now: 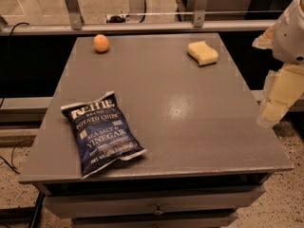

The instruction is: Move blue chip bag near orange

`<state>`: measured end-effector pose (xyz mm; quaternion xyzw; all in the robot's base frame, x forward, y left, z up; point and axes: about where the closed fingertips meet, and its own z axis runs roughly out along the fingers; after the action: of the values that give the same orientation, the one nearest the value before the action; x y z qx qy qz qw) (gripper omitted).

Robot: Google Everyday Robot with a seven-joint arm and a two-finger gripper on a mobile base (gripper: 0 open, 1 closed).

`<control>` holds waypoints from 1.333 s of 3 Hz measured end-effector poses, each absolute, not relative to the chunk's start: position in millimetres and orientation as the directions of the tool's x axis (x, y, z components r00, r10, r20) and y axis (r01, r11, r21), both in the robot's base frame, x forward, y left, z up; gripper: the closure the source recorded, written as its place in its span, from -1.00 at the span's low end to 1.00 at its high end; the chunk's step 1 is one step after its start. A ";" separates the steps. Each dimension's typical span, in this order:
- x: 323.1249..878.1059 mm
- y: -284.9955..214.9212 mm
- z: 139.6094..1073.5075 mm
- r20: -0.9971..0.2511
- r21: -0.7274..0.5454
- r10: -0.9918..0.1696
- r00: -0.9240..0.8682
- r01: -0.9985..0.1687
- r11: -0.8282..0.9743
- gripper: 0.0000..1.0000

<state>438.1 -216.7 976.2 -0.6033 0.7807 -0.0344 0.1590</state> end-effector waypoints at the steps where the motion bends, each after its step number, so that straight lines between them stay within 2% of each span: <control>1: 438.1 -216.6 976.2 -0.207 -0.246 -0.953 -0.221 -0.931 0.270 -1.00; 2: 438.0 -200.1 969.1 -0.248 -0.228 -0.949 -0.196 -0.940 0.254 -1.00; 4: 445.2 -79.3 913.2 -0.416 -0.111 -0.906 -0.079 -0.984 0.137 -1.00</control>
Offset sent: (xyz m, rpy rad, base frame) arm -0.0014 0.0400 -0.0227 0.1155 0.0362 0.0725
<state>445.2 -79.3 913.2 -0.6492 0.7279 0.0996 0.1969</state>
